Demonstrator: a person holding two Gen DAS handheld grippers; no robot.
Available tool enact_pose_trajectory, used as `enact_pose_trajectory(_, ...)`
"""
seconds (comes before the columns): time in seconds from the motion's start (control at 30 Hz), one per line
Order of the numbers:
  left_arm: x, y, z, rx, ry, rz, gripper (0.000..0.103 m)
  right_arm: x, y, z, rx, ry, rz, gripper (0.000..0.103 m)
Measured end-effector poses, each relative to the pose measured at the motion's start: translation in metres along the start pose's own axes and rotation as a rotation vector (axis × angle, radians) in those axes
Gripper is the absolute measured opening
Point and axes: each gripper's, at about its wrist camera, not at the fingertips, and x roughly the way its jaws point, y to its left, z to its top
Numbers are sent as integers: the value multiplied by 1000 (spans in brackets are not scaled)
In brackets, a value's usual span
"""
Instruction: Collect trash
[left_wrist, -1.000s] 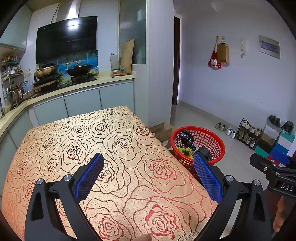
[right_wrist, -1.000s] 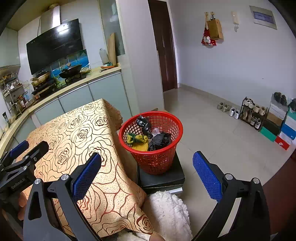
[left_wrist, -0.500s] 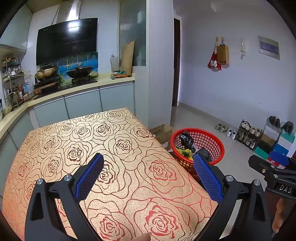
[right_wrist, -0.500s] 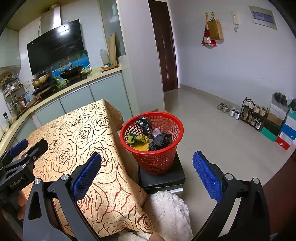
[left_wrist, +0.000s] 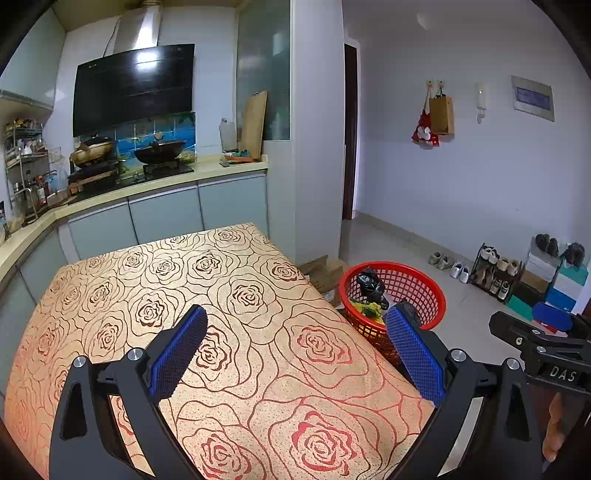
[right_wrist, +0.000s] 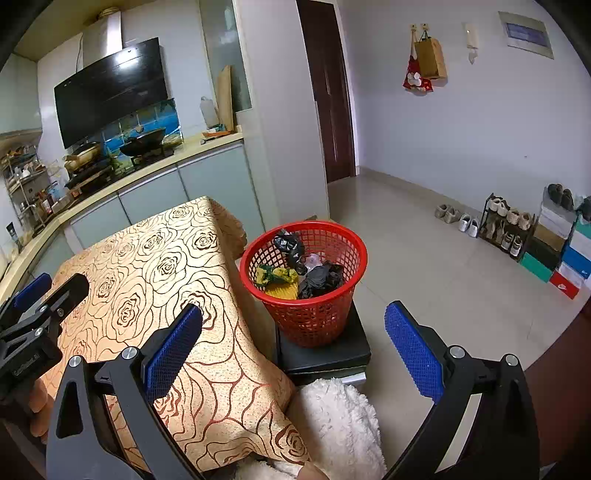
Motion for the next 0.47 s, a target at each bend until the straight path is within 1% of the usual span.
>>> enact_pose_trajectory(0.2, 2, 0, -2, -12, 30, -22, 94, 2, 0, -3, 0, 2, 4, 96)
enact_pose_trajectory(0.3, 3, -3, -4, 3, 40, -11, 94, 2, 0, -4, 2, 2, 6, 96)
enact_pose_trajectory(0.47, 3, -2, -5, -7, 46, -10, 94, 2, 1, -6, -1, 3, 9, 96)
